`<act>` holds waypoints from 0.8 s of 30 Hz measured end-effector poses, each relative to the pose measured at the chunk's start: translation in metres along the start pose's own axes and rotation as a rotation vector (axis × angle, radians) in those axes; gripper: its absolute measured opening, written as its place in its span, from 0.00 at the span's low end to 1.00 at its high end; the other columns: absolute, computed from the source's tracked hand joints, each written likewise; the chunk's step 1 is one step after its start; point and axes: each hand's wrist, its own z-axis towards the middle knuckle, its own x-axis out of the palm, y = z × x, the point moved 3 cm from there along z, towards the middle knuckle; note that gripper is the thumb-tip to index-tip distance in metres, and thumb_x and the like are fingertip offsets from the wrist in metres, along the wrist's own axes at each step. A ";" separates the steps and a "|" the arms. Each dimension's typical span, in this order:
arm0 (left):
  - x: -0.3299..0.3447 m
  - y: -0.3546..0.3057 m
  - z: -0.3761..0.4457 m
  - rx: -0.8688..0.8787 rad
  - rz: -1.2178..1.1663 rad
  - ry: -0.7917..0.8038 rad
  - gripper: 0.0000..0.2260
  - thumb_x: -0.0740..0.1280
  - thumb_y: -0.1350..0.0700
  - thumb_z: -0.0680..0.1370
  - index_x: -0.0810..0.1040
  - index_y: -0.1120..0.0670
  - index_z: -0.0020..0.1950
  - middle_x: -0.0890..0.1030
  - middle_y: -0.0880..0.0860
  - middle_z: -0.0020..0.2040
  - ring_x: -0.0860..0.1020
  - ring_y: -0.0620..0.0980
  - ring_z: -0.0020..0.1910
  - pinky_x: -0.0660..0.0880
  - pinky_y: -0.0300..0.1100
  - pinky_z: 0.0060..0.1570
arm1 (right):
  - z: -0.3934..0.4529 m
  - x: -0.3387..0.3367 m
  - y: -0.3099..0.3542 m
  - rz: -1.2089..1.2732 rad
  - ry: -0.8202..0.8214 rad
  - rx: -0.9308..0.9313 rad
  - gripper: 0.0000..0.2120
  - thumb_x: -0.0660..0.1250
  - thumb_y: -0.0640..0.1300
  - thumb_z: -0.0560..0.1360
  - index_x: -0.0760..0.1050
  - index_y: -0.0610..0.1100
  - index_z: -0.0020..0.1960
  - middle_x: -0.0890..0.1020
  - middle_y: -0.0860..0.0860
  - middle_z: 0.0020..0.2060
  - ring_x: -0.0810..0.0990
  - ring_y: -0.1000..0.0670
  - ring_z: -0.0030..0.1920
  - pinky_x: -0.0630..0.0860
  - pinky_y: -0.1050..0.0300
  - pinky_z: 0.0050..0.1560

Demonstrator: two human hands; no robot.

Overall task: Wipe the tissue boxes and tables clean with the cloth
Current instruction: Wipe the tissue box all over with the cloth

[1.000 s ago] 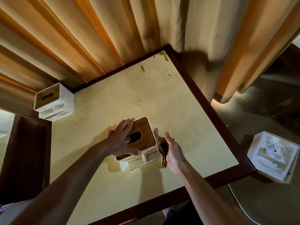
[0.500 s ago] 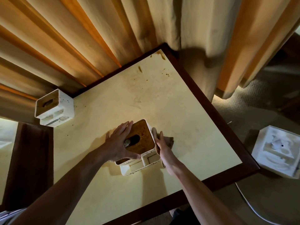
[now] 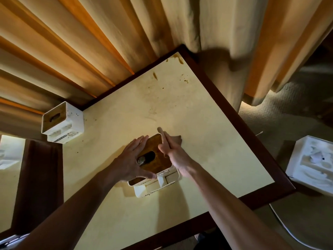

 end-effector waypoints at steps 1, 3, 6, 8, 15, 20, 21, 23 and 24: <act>0.000 -0.001 0.000 0.001 0.001 0.002 0.65 0.72 0.22 0.51 0.35 0.33 0.77 0.41 0.36 0.80 0.43 0.45 0.80 0.56 0.61 0.76 | 0.000 0.004 0.000 -0.045 -0.010 -0.070 0.26 0.55 0.43 0.84 0.55 0.62 0.77 0.71 0.63 0.57 0.67 0.65 0.50 0.57 0.61 0.63; 0.001 0.000 0.000 0.004 0.006 0.004 0.64 0.72 0.22 0.52 0.35 0.32 0.77 0.40 0.36 0.80 0.43 0.45 0.80 0.56 0.61 0.76 | -0.004 0.008 0.000 -0.174 -0.051 -0.188 0.28 0.54 0.41 0.84 0.56 0.70 0.72 0.63 0.65 0.73 0.60 0.69 0.67 0.47 0.68 0.69; 0.001 0.001 0.002 0.008 0.007 -0.008 0.65 0.72 0.21 0.51 0.36 0.32 0.77 0.41 0.36 0.80 0.44 0.46 0.80 0.59 0.62 0.74 | -0.013 0.007 0.001 -0.253 -0.081 -0.268 0.28 0.53 0.38 0.84 0.56 0.69 0.71 0.59 0.67 0.75 0.50 0.67 0.75 0.42 0.73 0.71; 0.001 0.000 0.001 0.008 -0.010 -0.014 0.65 0.72 0.21 0.50 0.36 0.31 0.77 0.42 0.36 0.80 0.45 0.46 0.80 0.59 0.62 0.74 | -0.023 0.005 -0.002 -0.171 -0.065 -0.260 0.25 0.51 0.38 0.85 0.56 0.63 0.73 0.58 0.63 0.75 0.51 0.75 0.70 0.49 0.79 0.66; -0.001 -0.001 0.000 0.020 -0.022 -0.027 0.65 0.72 0.20 0.48 0.36 0.28 0.75 0.42 0.35 0.80 0.45 0.43 0.80 0.58 0.62 0.75 | -0.065 0.006 -0.037 0.036 0.006 -0.088 0.24 0.52 0.49 0.84 0.49 0.66 0.75 0.55 0.58 0.76 0.58 0.58 0.74 0.56 0.61 0.74; -0.002 -0.001 -0.001 0.020 -0.018 -0.028 0.65 0.72 0.21 0.48 0.35 0.27 0.74 0.44 0.35 0.80 0.46 0.43 0.79 0.58 0.62 0.75 | -0.066 0.007 -0.045 0.029 0.002 -0.028 0.29 0.54 0.80 0.65 0.48 0.81 0.63 0.42 0.65 0.76 0.38 0.57 0.77 0.41 0.40 0.77; -0.002 -0.002 -0.002 0.019 -0.007 -0.025 0.64 0.72 0.21 0.48 0.34 0.26 0.73 0.44 0.35 0.80 0.46 0.43 0.79 0.58 0.62 0.75 | -0.063 0.006 -0.047 -0.036 -0.032 -0.032 0.25 0.51 0.80 0.67 0.47 0.83 0.61 0.41 0.66 0.75 0.36 0.57 0.77 0.40 0.40 0.77; -0.003 -0.001 -0.001 0.014 0.014 -0.022 0.63 0.72 0.21 0.49 0.33 0.23 0.70 0.45 0.36 0.80 0.47 0.44 0.80 0.57 0.63 0.75 | -0.054 0.004 -0.053 -0.175 -0.104 -0.072 0.18 0.46 0.67 0.78 0.45 0.78 0.65 0.40 0.66 0.75 0.33 0.61 0.75 0.39 0.42 0.77; -0.003 -0.001 -0.001 0.011 0.015 -0.020 0.62 0.72 0.21 0.49 0.32 0.23 0.69 0.45 0.36 0.80 0.48 0.45 0.80 0.57 0.63 0.75 | -0.052 0.003 -0.053 -0.184 -0.127 -0.080 0.17 0.45 0.61 0.82 0.45 0.75 0.67 0.40 0.65 0.75 0.34 0.62 0.75 0.39 0.44 0.78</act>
